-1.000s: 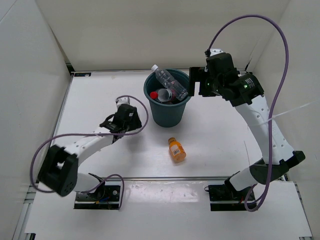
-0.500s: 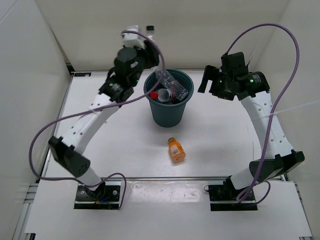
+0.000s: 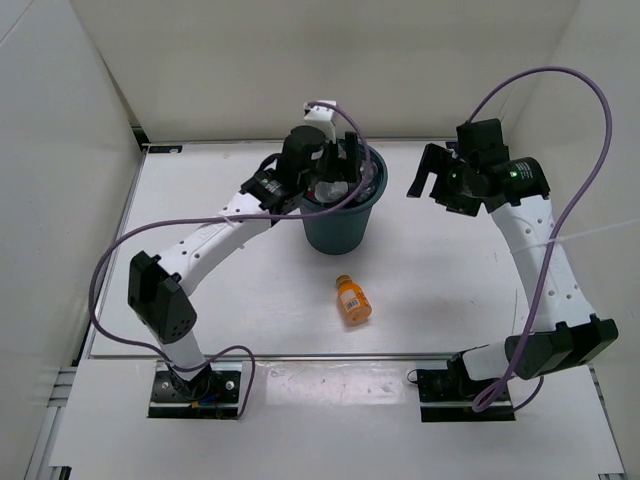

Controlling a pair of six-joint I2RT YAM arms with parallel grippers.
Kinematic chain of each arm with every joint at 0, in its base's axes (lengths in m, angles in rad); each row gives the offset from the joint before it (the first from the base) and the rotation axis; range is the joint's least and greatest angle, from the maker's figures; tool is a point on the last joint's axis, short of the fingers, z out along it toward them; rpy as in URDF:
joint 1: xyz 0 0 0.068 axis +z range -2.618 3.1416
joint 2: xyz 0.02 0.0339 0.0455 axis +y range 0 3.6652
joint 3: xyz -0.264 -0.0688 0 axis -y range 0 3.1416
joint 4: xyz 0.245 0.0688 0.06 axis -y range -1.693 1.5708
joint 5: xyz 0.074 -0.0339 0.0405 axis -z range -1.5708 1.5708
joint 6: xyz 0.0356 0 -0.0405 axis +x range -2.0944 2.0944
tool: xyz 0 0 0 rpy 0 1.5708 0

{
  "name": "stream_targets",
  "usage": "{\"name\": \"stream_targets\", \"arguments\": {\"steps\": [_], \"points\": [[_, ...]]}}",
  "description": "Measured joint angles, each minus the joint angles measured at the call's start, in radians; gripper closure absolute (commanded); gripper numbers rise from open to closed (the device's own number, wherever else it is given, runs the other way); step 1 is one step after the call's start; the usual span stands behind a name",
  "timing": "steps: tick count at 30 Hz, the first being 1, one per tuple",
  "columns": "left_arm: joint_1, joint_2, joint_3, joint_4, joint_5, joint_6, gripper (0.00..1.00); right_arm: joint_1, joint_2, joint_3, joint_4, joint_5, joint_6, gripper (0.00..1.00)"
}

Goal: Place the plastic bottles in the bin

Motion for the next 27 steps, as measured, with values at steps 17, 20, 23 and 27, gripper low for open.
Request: {"name": "stream_targets", "arguments": {"steps": [17,20,23,27], "points": [[0.15,-0.584,-0.257,-0.042,-0.33,-0.067,0.0,0.026,-0.159,-0.551,0.312,-0.304,-0.033,0.0],[0.227,-0.624,-0.347,-0.157,-0.347,-0.165,0.0,0.098,-0.169,-0.688,0.421,-0.344,-0.061,0.0],[0.306,-0.651,-0.426,-0.291,-0.349,-0.252,0.0,0.19,-0.168,-0.839,0.553,-0.356,-0.094,0.0],[0.381,-0.668,-0.465,-0.448,-0.338,-0.318,0.0,0.293,-0.17,-1.007,0.692,-0.357,-0.124,0.0]]}}
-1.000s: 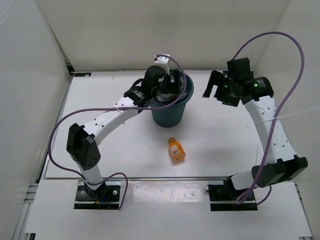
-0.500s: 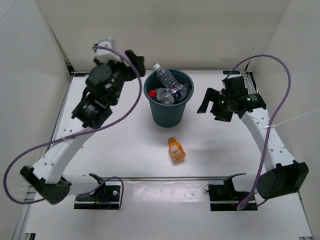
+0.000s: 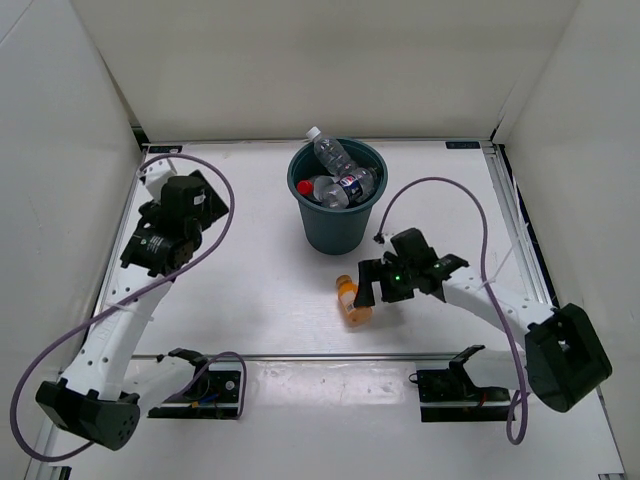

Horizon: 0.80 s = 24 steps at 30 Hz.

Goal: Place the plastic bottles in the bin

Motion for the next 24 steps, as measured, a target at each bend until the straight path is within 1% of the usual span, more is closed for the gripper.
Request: {"name": "stream_targets", "arguments": {"steps": [3,7,10,13,14,16,17,21,24], "points": [[0.043,-0.017,-0.016,-0.078,0.014,-0.024,0.0,0.038,0.014,-0.045,0.069,0.013,-0.013,0.0],[0.082,-0.041,-0.039,-0.136,0.045,-0.034,0.0,0.056,0.086,-0.045,0.164,0.049,-0.018,0.0],[0.105,-0.049,-0.047,-0.169,0.069,-0.035,0.0,0.061,0.145,-0.04,0.205,0.066,-0.018,0.0],[0.118,-0.056,-0.05,-0.19,0.085,-0.034,0.0,0.061,0.195,-0.021,0.227,0.075,-0.018,0.07],[0.121,-0.058,-0.05,-0.195,0.088,-0.033,0.0,0.061,0.204,-0.014,0.234,0.079,-0.018,0.12],[0.129,-0.068,-0.053,-0.205,0.09,-0.03,0.0,0.063,0.224,-0.005,0.243,0.081,-0.018,0.16],[0.132,-0.074,-0.055,-0.21,0.091,-0.027,0.0,0.063,0.233,0.002,0.242,0.081,-0.018,0.23],[0.147,-0.097,-0.067,-0.215,0.091,-0.019,0.0,0.064,0.277,0.045,0.209,0.078,-0.014,0.37],[0.156,-0.115,-0.093,-0.217,0.091,-0.016,0.0,0.066,0.276,0.055,0.166,0.076,-0.019,0.46]]}}
